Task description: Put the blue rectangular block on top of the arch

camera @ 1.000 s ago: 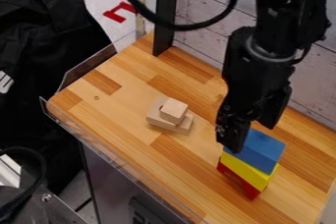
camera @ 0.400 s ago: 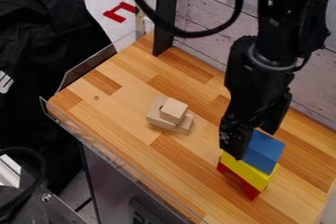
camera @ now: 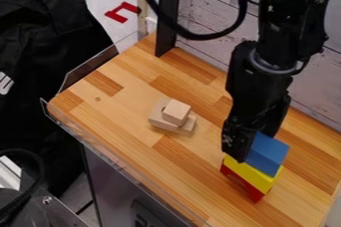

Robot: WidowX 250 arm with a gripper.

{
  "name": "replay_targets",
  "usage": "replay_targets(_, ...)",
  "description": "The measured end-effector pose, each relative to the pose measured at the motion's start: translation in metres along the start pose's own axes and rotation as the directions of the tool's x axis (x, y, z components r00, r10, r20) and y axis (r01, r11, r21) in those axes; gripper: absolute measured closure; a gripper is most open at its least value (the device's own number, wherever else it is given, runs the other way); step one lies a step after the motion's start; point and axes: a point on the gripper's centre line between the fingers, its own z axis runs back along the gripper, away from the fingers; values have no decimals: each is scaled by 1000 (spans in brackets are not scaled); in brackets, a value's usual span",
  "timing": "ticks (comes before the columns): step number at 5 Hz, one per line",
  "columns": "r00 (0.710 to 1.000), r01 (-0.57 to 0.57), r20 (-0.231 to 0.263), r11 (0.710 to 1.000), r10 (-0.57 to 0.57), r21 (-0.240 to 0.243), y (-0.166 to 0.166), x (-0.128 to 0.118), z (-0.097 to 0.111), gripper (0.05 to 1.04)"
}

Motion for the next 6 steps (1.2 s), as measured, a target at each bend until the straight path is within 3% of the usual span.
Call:
replay_targets(2,1000,-23,-2,1000,23,14,-6,3,-8,133)
replay_targets(3,1000,-31,-3,999,31,7,-15,3,-14,415)
replay_targets(4,999,-35,-4,999,35,-10,-12,6,-12,524)
replay_targets(5,999,-54,-9,996,53,-73,-6,12,5,524)
replay_targets(6,991,-132,-23,979,129,-153,-6,34,24,524)
